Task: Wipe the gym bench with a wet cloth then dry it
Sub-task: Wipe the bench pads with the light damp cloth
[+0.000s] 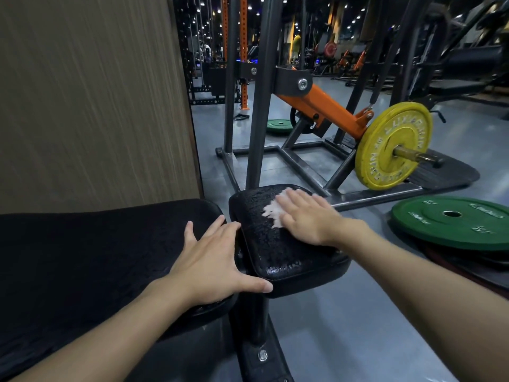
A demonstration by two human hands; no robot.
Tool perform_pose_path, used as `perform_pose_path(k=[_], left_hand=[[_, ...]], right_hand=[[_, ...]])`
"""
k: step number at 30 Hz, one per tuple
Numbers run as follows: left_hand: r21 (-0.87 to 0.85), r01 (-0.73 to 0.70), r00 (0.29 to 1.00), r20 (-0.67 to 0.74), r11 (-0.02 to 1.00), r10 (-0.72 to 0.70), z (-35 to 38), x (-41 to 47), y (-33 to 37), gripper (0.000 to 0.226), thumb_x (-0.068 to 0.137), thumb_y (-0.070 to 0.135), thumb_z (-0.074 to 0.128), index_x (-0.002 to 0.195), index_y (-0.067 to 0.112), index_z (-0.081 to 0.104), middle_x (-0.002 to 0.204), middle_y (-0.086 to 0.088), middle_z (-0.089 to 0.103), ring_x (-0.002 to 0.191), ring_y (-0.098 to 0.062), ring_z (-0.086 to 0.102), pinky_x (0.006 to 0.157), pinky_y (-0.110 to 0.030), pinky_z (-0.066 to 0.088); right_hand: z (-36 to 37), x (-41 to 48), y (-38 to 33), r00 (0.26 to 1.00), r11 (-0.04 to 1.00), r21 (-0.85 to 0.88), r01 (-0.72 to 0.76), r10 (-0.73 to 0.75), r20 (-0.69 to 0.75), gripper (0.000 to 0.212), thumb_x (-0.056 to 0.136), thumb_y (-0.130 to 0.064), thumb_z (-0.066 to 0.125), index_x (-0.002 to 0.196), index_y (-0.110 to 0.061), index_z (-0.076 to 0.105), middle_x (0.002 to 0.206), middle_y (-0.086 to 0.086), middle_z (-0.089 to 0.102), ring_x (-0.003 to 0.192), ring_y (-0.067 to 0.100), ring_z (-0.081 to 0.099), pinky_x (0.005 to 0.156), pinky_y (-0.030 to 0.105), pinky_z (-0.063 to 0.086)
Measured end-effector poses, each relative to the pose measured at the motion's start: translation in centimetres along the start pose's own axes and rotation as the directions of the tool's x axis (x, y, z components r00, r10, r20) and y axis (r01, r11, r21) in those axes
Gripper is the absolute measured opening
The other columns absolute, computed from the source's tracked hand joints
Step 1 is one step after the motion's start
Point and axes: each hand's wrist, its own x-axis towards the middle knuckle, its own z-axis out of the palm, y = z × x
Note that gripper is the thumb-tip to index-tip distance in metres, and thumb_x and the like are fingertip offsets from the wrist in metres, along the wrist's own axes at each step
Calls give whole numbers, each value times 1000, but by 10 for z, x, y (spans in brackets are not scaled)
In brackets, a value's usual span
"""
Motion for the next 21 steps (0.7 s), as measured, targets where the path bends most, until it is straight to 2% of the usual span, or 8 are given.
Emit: perform_pose_path(k=[4,6,8,13,16,18,21], left_hand=[[-18,-9,1000,5,1000,9,-2,-1,1,130,50,92,57,152,22,18,161,10,21,149,-4,-4,117,-58,-11],[-19,-11,1000,2,1000,11,-2,-1,2,130,50,92,58,152,21,18,161,9,21,150,-5,-4,117,-58,-11],[-15,-7,1000,3,1000,7,-2,-1,2,133,50,92,58,153,20,16,162,8,20,150,-5,-4,117,-57,-11],[-17,8,1000,19,1000,-8,0,-1,2,138,49,92,57,156,21,5,164,9,11,149,-5,-5,118,-56,-10],[-30,6,1000,21,1000,-6,-2,-2,3,136,51,90,59,155,24,3,164,10,10,149,-5,-5,118,-55,-11],[-16,14,1000,23,1000,-14,-2,-2,3,137,50,91,59,156,22,5,164,8,10,149,-4,-5,118,-55,-11],[-20,7,1000,13,1000,-7,-3,-2,3,136,50,91,59,155,20,8,164,7,13,149,-4,-4,118,-55,-12]], right_hand=[[0,-1,42,974,972,74,-224,220,63,62,102,-46,17,159,-25,3,167,5,0,153,18,1,123,46,1],[0,-2,37,966,965,61,-254,250,66,63,101,-46,15,159,-23,1,167,5,-2,153,18,-1,122,47,0],[0,-4,14,977,977,13,-211,210,41,64,102,-46,14,159,-21,1,167,7,-6,153,21,-6,122,48,-1],[4,-25,-67,999,998,-34,45,-45,13,63,103,-44,16,158,-20,1,167,8,-8,153,22,-9,122,49,-3],[8,-38,-75,988,988,-22,155,-155,0,61,103,-43,19,159,-22,3,167,6,-6,153,20,-8,122,45,-4],[6,-42,-58,987,987,-23,161,-161,-11,59,104,-42,18,159,-23,5,167,5,-4,153,18,-6,123,42,-3],[4,-41,-11,1000,1000,-20,20,-20,-16,58,105,-42,18,159,-25,6,167,4,-2,153,19,-3,122,40,-1]])
